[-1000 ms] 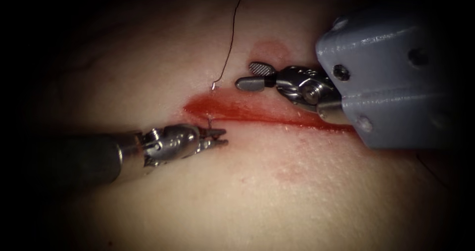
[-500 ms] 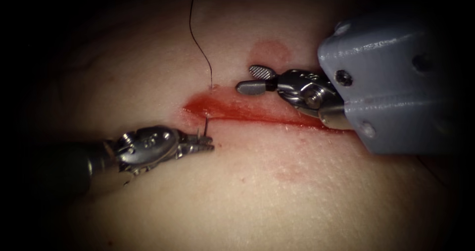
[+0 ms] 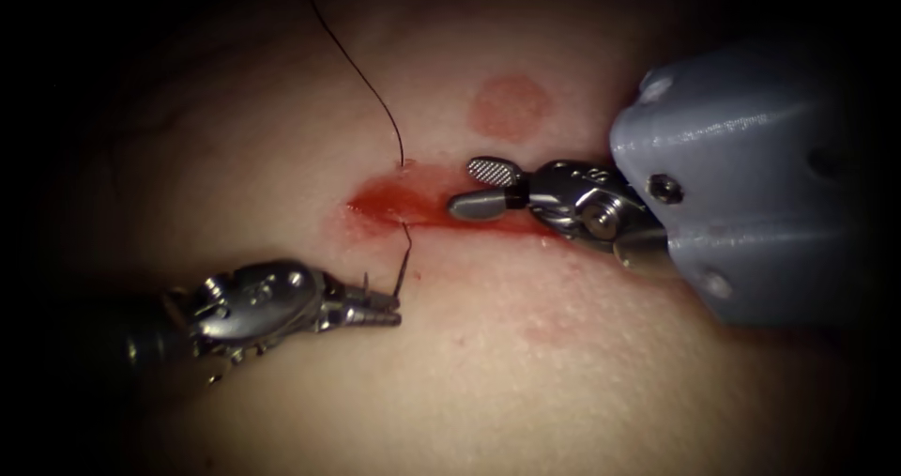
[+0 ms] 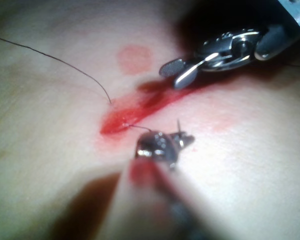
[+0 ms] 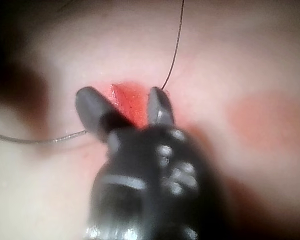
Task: Wound Closure
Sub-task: Pull the needle through with the left gripper.
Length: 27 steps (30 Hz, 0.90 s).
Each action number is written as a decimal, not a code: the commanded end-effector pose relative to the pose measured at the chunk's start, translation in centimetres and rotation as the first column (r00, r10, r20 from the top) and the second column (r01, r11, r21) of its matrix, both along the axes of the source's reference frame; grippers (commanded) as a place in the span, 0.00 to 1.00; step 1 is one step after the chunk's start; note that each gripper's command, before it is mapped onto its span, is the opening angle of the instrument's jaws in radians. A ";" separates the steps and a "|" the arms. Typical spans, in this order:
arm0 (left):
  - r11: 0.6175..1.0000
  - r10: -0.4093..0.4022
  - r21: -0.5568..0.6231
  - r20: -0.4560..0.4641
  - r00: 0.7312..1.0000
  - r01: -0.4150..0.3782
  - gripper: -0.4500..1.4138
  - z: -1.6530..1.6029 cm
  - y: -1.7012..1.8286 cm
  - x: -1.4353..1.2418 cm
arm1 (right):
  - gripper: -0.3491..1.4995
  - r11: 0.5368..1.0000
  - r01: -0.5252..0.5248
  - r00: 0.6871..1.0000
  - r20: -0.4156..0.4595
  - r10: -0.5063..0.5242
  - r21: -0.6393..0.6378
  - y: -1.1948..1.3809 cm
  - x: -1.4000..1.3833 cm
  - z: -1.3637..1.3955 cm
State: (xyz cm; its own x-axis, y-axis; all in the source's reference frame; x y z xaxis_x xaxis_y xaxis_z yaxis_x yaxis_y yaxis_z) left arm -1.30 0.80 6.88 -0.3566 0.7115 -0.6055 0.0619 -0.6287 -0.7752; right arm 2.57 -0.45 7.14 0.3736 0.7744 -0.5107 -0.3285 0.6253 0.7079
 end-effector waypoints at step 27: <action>0.797 -0.204 -0.580 0.009 0.979 0.172 0.05 -1.09 0.40 -0.04 | 0.89 0.997 -0.014 1.000 -0.023 0.016 0.071 -0.03 -0.24 -0.46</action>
